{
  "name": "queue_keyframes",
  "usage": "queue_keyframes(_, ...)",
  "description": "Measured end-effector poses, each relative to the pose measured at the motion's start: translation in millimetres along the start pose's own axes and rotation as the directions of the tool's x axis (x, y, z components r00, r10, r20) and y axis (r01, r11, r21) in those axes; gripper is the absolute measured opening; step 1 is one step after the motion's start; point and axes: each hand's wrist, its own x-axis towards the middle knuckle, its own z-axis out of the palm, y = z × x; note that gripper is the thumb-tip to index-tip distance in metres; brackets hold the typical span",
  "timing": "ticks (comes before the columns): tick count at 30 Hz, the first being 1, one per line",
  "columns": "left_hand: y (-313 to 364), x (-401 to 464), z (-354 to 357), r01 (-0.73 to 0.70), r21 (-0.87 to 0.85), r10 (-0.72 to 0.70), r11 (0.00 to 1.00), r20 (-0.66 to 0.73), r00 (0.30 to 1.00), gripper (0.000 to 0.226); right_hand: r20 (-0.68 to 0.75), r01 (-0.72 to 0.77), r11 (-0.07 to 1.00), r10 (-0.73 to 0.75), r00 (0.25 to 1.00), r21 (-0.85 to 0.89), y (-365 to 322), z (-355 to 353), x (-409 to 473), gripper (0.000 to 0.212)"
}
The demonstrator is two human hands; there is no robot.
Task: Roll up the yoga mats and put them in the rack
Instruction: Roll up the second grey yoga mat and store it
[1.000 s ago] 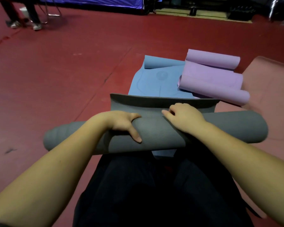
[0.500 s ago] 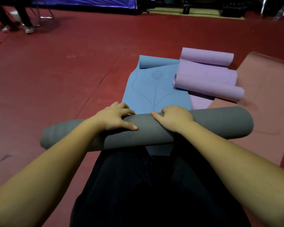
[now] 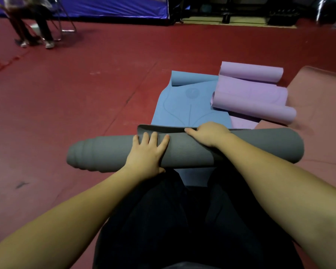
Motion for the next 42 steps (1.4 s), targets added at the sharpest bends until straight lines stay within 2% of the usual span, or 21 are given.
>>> queue_keyframes(3,-3.3,1.4,-7.9,-0.024,-0.028,0.023,0.999,-0.021,1.0,0.112,0.028,-0.016,1.0,0.016,0.999,0.016,0.5,-7.6,-2.6,0.089)
queue_keyframes(6,-3.6,-6.9,-15.0,-0.04,-0.029,0.038,0.999,-0.071,0.997,0.11,0.028,-0.017,1.0,0.017,0.999,0.011,2.4,-14.9,-7.2,0.087)
queue_keyframes(9,-4.4,-19.3,-23.5,-0.057,-0.058,0.052,0.997,-0.086,0.995,0.112,0.09,-0.001,1.0,0.002,0.996,-0.009,0.8,-20.7,-13.0,0.084)
queue_keyframes(14,-16.8,-30.5,-38.8,-0.086,-0.167,0.084,0.982,-0.02,0.996,0.114,0.248,0.05,0.999,-0.05,0.967,0.005,-8.4,-35.7,-21.6,0.071)
queue_keyframes(18,-18.7,-27.0,-38.7,-0.098,-0.228,0.117,0.969,0.072,0.991,0.112,0.345,0.024,0.998,-0.044,0.938,0.061,-10.1,-30.0,-20.8,0.075)
queue_keyframes(20,-21.8,-22.1,-36.7,-0.094,-0.269,0.127,0.959,0.111,0.986,0.114,0.313,0.039,0.997,-0.058,0.948,0.067,-12.1,-26.4,-17.9,0.072)
queue_keyframes(23,-28.1,-13.2,-37.1,-0.087,-0.335,0.147,0.938,0.157,0.977,0.116,0.124,0.118,0.993,-0.119,0.985,0.023,-9.2,-21.5,-15.3,0.055)
queue_keyframes(26,-33.1,-2.9,-39.4,-0.048,-0.41,0.149,0.911,0.218,0.965,0.115,-0.048,0.133,0.991,-0.133,0.99,0.008,-1.7,-16.1,-19.6,0.046)
queue_keyframes(29,-41.5,13.4,-39.9,0.017,-0.485,0.156,0.874,0.315,0.936,0.112,-0.07,0.16,0.987,-0.159,0.985,0.005,3.0,-9.6,-29.2,0.049)
queue_keyframes(32,-50.9,34.0,-41.1,0.111,-0.578,0.194,0.808,0.439,0.878,0.115,-0.055,0.146,0.989,-0.147,0.988,-0.022,7.9,-2.5,-37.2,0.054)
queue_keyframes(35,-58.6,52.9,-38.6,0.193,-0.62,0.219,0.76,0.524,0.823,0.112,-0.112,0.14,0.987,-0.148,0.983,-0.08,8.9,5.0,-35.9,0.06)
queue_keyframes(39,-63.1,68.5,-33.1,0.242,-0.681,0.266,0.692,0.552,0.79,0.103,-0.183,0.1,0.986,-0.123,0.975,-0.131,6.2,12.3,-27.5,0.068)
queue_keyframes(42,-63.9,67.6,-30.6,0.251,-0.713,0.263,0.654,0.526,0.809,0.102,-0.181,0.087,0.988,-0.11,0.977,-0.129,6.3,11.6,-18.9,0.069)
